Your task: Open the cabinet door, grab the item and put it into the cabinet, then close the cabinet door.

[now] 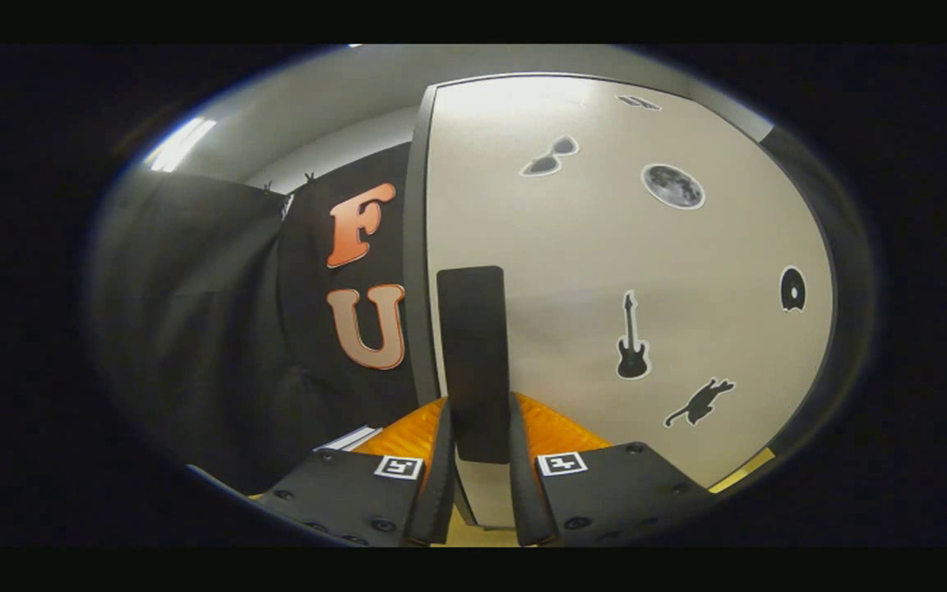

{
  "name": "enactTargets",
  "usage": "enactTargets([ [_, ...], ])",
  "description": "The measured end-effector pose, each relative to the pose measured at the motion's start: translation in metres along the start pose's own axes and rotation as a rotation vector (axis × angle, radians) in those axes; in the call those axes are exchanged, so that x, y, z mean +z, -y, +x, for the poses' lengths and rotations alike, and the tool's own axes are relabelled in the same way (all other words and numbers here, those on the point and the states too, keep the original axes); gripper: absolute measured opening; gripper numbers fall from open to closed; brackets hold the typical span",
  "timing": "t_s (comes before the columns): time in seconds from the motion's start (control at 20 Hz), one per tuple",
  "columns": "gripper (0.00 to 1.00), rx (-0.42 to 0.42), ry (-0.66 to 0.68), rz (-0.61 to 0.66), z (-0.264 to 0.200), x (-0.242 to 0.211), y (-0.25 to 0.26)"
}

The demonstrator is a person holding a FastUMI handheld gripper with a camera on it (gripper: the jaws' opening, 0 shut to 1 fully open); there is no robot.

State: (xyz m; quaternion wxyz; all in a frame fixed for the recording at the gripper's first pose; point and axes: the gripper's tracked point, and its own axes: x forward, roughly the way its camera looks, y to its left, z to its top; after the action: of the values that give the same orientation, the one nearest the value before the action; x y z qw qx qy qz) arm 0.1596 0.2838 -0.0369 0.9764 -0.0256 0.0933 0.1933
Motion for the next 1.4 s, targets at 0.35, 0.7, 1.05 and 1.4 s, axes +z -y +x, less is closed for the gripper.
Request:
enactTargets([
  [0.35,0.31,0.159,-0.004,-0.032,-0.076,-0.005,-0.011],
  [0.7,0.31,0.37,0.042,0.008,-0.186,0.0,0.005],
  [1.05,0.31,0.399,0.032,-0.048,-0.218,0.0,0.028],
  [1.4,0.31,0.22,0.04,-0.105,-0.209,-0.001,0.051],
])
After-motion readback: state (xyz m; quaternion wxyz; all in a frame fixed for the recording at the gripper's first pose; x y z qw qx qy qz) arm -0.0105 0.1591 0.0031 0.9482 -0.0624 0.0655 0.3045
